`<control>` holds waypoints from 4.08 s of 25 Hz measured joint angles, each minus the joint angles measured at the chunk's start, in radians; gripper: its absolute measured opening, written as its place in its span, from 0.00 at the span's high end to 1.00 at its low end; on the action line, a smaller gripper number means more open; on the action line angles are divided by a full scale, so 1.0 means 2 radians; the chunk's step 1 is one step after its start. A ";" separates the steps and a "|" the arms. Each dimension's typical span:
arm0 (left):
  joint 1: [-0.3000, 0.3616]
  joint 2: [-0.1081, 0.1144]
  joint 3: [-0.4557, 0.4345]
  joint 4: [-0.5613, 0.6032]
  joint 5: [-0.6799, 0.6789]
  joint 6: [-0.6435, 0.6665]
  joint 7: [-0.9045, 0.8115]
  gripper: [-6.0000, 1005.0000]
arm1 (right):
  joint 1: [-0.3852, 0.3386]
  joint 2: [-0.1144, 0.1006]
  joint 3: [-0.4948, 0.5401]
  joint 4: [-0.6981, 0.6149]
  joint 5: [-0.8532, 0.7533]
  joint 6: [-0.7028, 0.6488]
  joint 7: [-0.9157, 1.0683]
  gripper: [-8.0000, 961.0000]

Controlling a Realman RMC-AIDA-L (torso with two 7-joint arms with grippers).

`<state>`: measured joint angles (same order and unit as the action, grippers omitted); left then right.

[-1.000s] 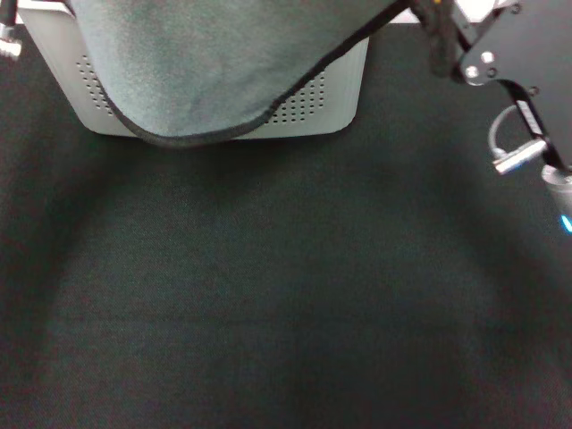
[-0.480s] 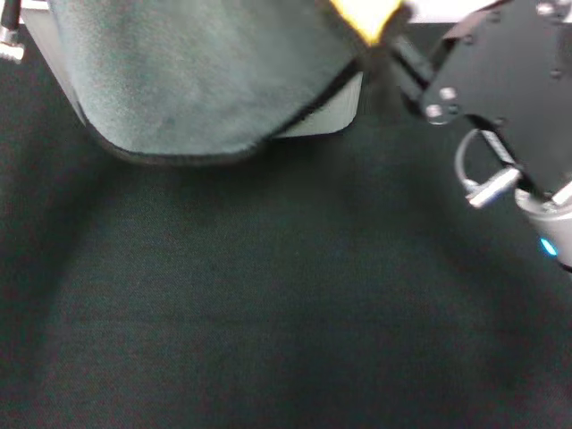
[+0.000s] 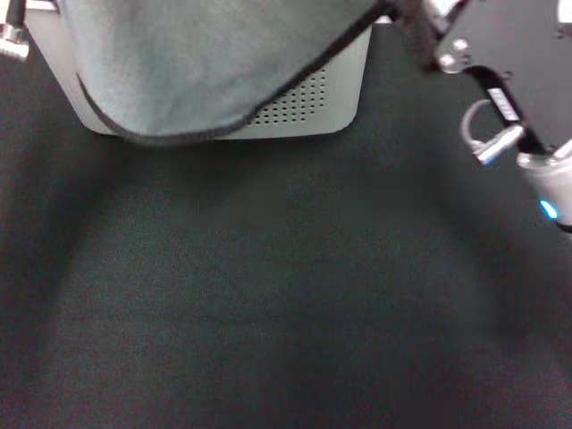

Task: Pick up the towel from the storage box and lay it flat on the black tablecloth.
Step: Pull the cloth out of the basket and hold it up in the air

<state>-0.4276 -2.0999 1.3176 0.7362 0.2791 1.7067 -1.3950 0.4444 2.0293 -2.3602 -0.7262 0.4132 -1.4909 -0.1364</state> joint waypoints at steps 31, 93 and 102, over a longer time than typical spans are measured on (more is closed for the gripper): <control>-0.022 -0.001 0.001 -0.007 -0.003 -0.001 0.017 0.97 | 0.048 0.000 -0.031 0.033 0.001 -0.026 0.061 0.27; -0.032 -0.001 0.016 -0.025 -0.020 -0.002 0.034 0.96 | 0.012 0.000 -0.060 0.004 -0.050 -0.063 0.064 0.37; -0.034 -0.001 0.015 -0.027 -0.020 -0.007 0.046 0.96 | 0.016 0.000 -0.068 -0.006 -0.051 -0.050 0.064 0.51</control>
<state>-0.4953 -2.1014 1.3482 0.6826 0.2393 1.6937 -1.3030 0.4761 2.0293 -2.4953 -0.7375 0.3112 -1.5906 -0.0091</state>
